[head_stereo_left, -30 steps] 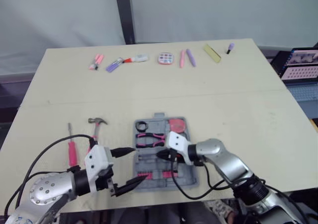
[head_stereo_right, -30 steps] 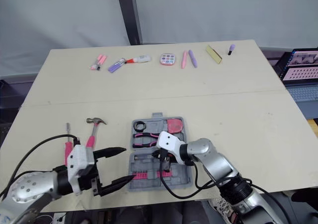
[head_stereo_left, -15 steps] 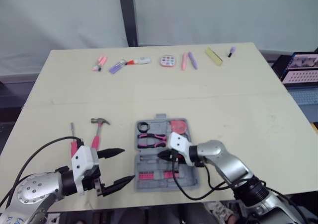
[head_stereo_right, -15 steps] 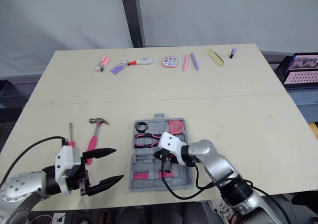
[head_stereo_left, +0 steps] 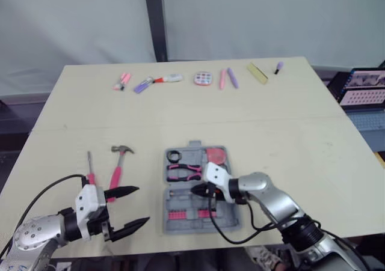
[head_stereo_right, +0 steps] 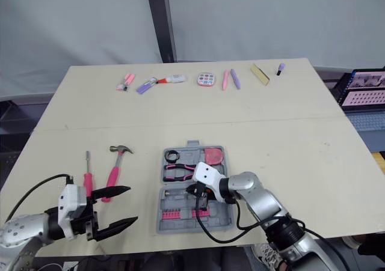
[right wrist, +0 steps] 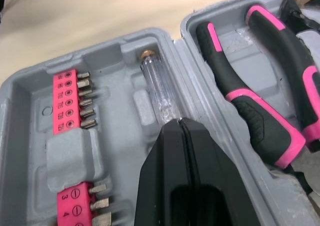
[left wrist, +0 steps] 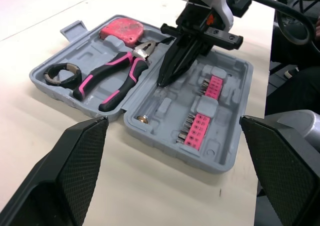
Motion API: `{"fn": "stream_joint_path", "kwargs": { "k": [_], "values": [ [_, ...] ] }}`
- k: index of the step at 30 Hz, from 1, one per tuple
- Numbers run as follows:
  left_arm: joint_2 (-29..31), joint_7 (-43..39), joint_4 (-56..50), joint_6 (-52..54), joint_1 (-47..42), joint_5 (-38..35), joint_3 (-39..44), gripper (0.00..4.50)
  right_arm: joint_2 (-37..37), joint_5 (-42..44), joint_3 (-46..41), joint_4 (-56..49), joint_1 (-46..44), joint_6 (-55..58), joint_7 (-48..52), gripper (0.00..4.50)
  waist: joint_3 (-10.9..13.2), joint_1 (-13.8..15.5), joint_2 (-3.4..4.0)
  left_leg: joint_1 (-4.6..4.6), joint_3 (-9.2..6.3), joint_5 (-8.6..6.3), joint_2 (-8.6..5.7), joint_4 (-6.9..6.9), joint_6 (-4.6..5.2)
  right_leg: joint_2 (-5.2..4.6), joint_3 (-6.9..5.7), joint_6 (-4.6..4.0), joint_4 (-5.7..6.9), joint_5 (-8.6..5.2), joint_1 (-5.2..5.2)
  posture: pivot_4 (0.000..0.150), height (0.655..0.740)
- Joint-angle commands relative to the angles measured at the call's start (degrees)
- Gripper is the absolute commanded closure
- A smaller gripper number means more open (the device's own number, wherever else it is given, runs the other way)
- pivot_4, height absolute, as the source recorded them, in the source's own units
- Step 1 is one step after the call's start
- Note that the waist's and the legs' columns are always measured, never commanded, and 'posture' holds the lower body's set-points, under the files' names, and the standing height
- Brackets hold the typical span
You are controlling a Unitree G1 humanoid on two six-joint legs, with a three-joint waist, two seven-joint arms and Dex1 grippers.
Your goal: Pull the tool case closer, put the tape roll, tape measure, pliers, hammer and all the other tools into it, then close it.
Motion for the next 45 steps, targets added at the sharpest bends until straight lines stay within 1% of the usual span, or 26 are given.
{"fn": "stream_joint_path", "kwargs": {
  "k": [1, 4, 9, 13, 17, 21, 24, 26, 29, 33, 36, 38, 39, 41, 43, 44, 45],
  "values": [
    [-0.87, -1.74, 2.68, -4.22, -0.03, 1.15, -0.37, 0.0, -2.01, -3.19, 3.47, 8.01, 4.57, 3.73, 0.14, 4.47, -0.05, 0.01, -0.02, 0.0, -0.01, 0.0, 0.0, -0.02, 0.0, 0.0, 0.0, 0.0, 0.0, 0.0, 0.0, 0.15, 0.74],
    [-2.17, -1.33, 3.82, -6.11, -0.16, 2.72, -2.43, 0.0, -2.01, -1.93, 2.03, 5.51, 4.7, 3.91, 0.09, 4.47, -0.09, 0.03, -0.06, 0.0, -0.01, 0.0, -0.01, -0.05, 0.0, -0.01, 0.0, 0.0, -0.03, 0.0, 0.0, 0.15, 0.74],
    [-3.51, -0.3, 3.46, -6.76, -0.55, 3.34, -4.08, 0.0, -3.6, 2.33, -2.19, -5.1, 5.18, 5.81, 1.12, 4.47, -0.08, 0.15, -0.16, -0.15, -0.09, 0.0, -0.08, -0.04, 0.01, -0.07, 0.05, 0.01, -0.12, 0.0, -0.04, 0.15, 0.74],
    [-3.62, -0.39, 3.18, -6.91, -0.79, 3.03, -4.54, 0.0, -5.32, 6.88, -5.35, -14.65, 5.11, 9.62, 1.6, 4.47, 0.38, 0.09, 0.28, -0.31, -0.1, 0.0, 0.0, -0.11, 0.0, -0.07, 0.04, 0.01, -0.23, 0.01, -0.19, 0.15, 0.74],
    [-3.39, -0.11, 2.19, -6.54, -0.66, 2.67, -4.47, 0.0, -8.15, 12.8, -10.47, -24.51, 5.42, 15.43, 1.32, 4.47, 1.15, -0.04, 0.21, -0.5, -0.03, 0.03, 0.18, -0.1, -0.05, -0.06, 0.01, 0.02, -0.23, 0.01, -0.41, 0.15, 0.74],
    [-3.06, 1.52, -0.98, -4.02, -0.79, 2.27, -4.78, 0.0, -11.41, 16.51, -16.05, -30.24, 7.3, 17.96, 0.53, 4.47, 1.47, 0.13, 0.15, -0.52, -0.03, 0.04, 0.18, -0.1, -0.07, -0.04, -0.06, 0.02, -0.24, 0.01, -0.43, 0.15, 0.74],
    [-3.03, 3.03, -3.43, -1.31, -0.41, 1.44, -4.73, 0.0, -13.79, 18.11, -20.15, -32.72, 10.07, 18.16, -0.18, 4.47, 1.58, 0.35, 0.09, -0.62, -0.09, 0.04, 0.08, -0.09, -0.06, -0.04, -0.04, 0.06, -0.29, 0.03, -0.44, 0.15, 0.74],
    [-3.04, 4.17, -4.45, -0.47, -0.01, 1.79, -4.37, 0.0, -15.85, 18.22, -23.73, -33.38, 14.31, 15.89, -0.12, 4.47, 1.59, 0.43, 0.07, -0.66, -0.1, 0.03, 0.05, -0.09, -0.04, -0.04, -0.05, 0.08, -0.34, 0.04, -0.44, 0.15, 0.74],
    [-2.92, 5.02, -4.91, 1.05, 0.39, 1.39, -3.91, 0.0, -16.75, 17.71, -28.72, -32.87, 20.43, 10.83, -0.4, 4.47, 1.61, 0.71, 0.04, -0.71, -0.12, 0.02, 0.05, -0.11, -0.02, -0.01, -0.11, 0.09, -0.38, 0.05, -0.45, 0.15, 0.74],
    [-2.85, 4.49, -4.17, 0.21, 0.54, 1.15, -3.15, 0.0, -19.51, 18.12, -33.06, -31.63, 27.15, 9.27, 0.85, 4.47, 1.68, 0.82, 0.01, -0.68, 0.04, 0.02, 0.05, -0.08, -0.01, 0.04, -0.23, 0.1, -0.4, 0.05, -0.47, 0.15, 0.74],
    [-2.97, 4.28, -2.87, -0.61, 0.6, 1.23, -2.38, 0.0, -19.91, 18.8, -35.71, -30.49, 29.77, 9.82, -0.26, 3.72, 1.7, 0.83, -0.01, -0.67, 0.12, 0.04, 0.08, 0.08, -0.01, 0.06, -0.24, 0.13, -0.37, 0.07, -0.43, 0.15, 0.74],
    [-3.62, 4.86, -1.63, -1.78, 0.59, 1.78, -1.86, 0.0, -20.22, 18.71, -37.08, -30.07, 32.46, 8.44, 0.54, 2.8, 1.74, 0.95, 0.03, -0.67, 0.12, 0.04, 0.11, 0.28, -0.02, 0.06, -0.2, 0.14, -0.29, 0.07, -0.38, 0.15, 0.74],
    [-4.18, 5.32, -1.11, -2.49, 0.75, 2.05, -1.64, 0.0, -20.06, 18.53, -37.63, -30.04, 33.8, 7.79, 0.55, 2.23, 1.75, 1.04, 0.05, -0.66, 0.1, 0.05, 0.1, 0.31, -0.03, 0.06, -0.18, 0.15, -0.25, 0.08, -0.36, 0.15, 0.74],
    [-5.31, 6.41, -0.33, -4.53, 1.19, 3.25, -1.45, 0.0, -19.78, 18.47, -38.31, -30.24, 35.83, 6.77, 0.45, 1.3, 1.76, 1.28, 0.06, -0.62, 0.1, 0.05, 0.1, 0.32, -0.03, 0.06, -0.16, 0.14, -0.25, 0.08, -0.32, 0.15, 0.74],
    [-7.25, 8.53, -0.46, -5.85, 2.45, 4.22, -1.12, 0.0, -19.83, 18.12, -38.93, -30.57, 38.21, 5.12, 0.68, 0.23, 1.77, 1.42, 0.06, -0.63, 0.1, 0.04, 0.07, 0.31, -0.02, 0.06, -0.14, 0.15, -0.26, 0.08, -0.32, 0.15, 0.74],
    [-7.82, 8.98, -0.76, -6.26, 3.3, 4.53, -1.2, 0.0, -19.7, 18.43, -39.27, -30.83, 39.08, 4.8, 0.68, 0.08, 1.77, 1.45, 0.04, -0.64, 0.1, 0.04, 0.06, 0.32, -0.01, 0.05, -0.12, 0.16, -0.28, 0.09, -0.32, 0.15, 0.74],
    [-8.81, 9.92, -1.59, -5.73, 4.5, 3.87, -0.88, 0.0, -19.35, 18.53, -39.64, -31.04, 39.93, 3.94, 0.51, 0.08, 1.8, 1.46, 0.01, -0.65, 0.1, 0.03, 0.05, 0.31, 0.0, 0.04, -0.12, 0.16, -0.29, 0.09, -0.31, 0.15, 0.74]
  ]
}}
